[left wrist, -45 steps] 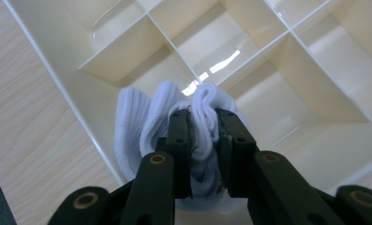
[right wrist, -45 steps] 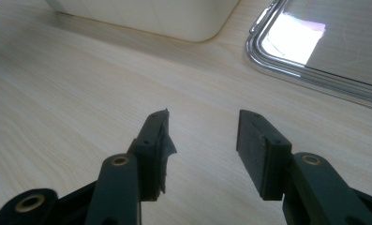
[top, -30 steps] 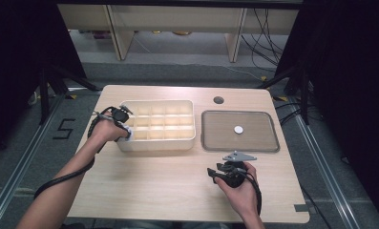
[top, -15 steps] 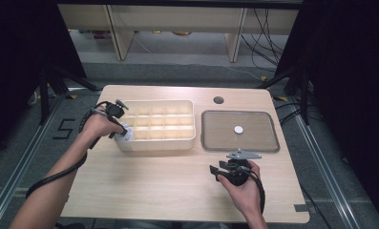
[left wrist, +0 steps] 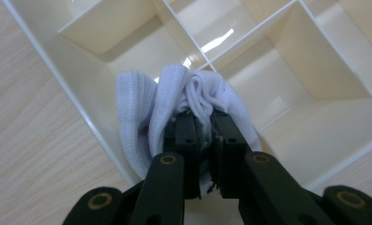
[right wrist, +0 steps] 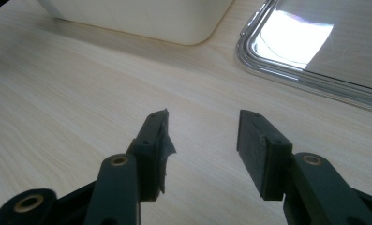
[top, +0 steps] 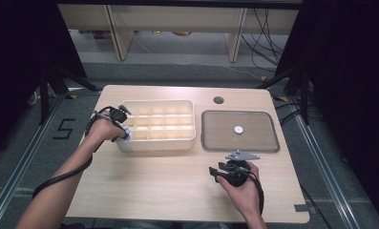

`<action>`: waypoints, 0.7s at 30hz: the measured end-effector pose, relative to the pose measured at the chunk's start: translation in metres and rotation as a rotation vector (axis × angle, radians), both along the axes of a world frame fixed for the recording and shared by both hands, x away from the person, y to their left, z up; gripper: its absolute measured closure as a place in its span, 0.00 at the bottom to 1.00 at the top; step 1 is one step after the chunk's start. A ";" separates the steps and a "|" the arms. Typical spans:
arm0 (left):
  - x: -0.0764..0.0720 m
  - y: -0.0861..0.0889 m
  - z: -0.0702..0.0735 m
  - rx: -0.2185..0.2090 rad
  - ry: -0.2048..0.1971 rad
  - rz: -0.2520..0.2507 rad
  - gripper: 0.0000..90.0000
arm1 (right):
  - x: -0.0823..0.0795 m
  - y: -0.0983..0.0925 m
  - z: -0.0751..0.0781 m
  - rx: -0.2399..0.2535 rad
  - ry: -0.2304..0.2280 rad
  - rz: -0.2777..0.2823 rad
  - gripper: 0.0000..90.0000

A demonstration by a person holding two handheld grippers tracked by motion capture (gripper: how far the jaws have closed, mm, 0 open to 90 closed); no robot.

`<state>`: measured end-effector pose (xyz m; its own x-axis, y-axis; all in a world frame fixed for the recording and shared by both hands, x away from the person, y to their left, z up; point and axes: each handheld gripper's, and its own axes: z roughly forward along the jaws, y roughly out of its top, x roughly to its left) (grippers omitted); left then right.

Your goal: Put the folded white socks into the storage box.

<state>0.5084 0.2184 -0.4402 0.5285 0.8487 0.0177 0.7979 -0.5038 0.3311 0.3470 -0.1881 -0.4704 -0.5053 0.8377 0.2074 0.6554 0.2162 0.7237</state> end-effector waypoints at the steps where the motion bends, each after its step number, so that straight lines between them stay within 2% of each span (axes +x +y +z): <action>1: 0.000 0.000 -0.001 0.005 0.000 -0.002 0.91 | 0.000 0.000 0.000 -0.002 -0.002 -0.001 0.60; 2: 0.000 -0.001 -0.002 0.011 -0.003 0.000 0.92 | 0.000 0.000 0.000 -0.004 -0.002 -0.001 0.60; 3: 0.002 -0.001 -0.002 0.032 -0.009 -0.032 0.92 | 0.000 0.001 0.000 0.002 0.005 -0.005 0.60; 4: 0.001 -0.002 -0.002 0.036 -0.006 -0.027 0.92 | -0.001 0.002 0.000 0.008 0.013 -0.009 0.60; 5: 0.001 -0.002 -0.002 0.037 -0.007 -0.028 0.92 | 0.000 0.001 -0.001 -0.004 0.001 0.001 0.60; 6: 0.002 -0.002 -0.002 0.036 -0.005 -0.029 0.92 | 0.000 0.002 0.000 -0.005 0.013 0.001 0.60; 8: -0.001 -0.003 -0.003 0.024 -0.006 -0.016 0.91 | -0.001 0.001 -0.001 -0.010 0.003 -0.001 0.60; 9: -0.001 -0.001 -0.002 0.035 -0.017 -0.050 0.91 | 0.000 0.001 -0.001 0.003 0.000 0.005 0.60; 11: -0.003 0.001 -0.001 0.024 -0.029 -0.059 0.90 | -0.001 0.001 0.000 -0.007 0.002 0.002 0.60; 12: -0.003 0.003 0.002 0.032 -0.031 -0.085 0.89 | -0.001 0.001 0.000 -0.004 0.003 0.000 0.60; 13: -0.006 0.003 0.004 0.002 -0.048 -0.066 0.88 | -0.001 0.001 0.000 -0.003 0.001 0.000 0.60; 14: -0.007 0.005 0.009 -0.008 -0.056 -0.082 0.84 | 0.000 0.001 0.001 -0.005 -0.003 -0.001 0.60; 15: -0.010 0.005 0.013 -0.037 -0.068 -0.073 0.79 | -0.001 0.001 0.001 -0.010 -0.003 0.000 0.59; 17: -0.014 0.004 0.023 -0.047 -0.096 -0.082 0.72 | 0.000 0.000 0.001 -0.001 -0.004 0.003 0.59; 18: -0.015 0.003 0.027 -0.039 -0.111 -0.088 0.72 | 0.000 0.001 0.001 -0.002 -0.003 0.003 0.59; 21: -0.012 0.002 0.026 0.001 -0.101 -0.093 0.78 | -0.001 0.001 0.002 -0.007 0.004 0.001 0.59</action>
<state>0.4964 0.2206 -0.4143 0.6002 0.7962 0.0761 0.7103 -0.5744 0.4070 0.3460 -0.1873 -0.4682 -0.5050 0.8387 0.2038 0.6581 0.2214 0.7196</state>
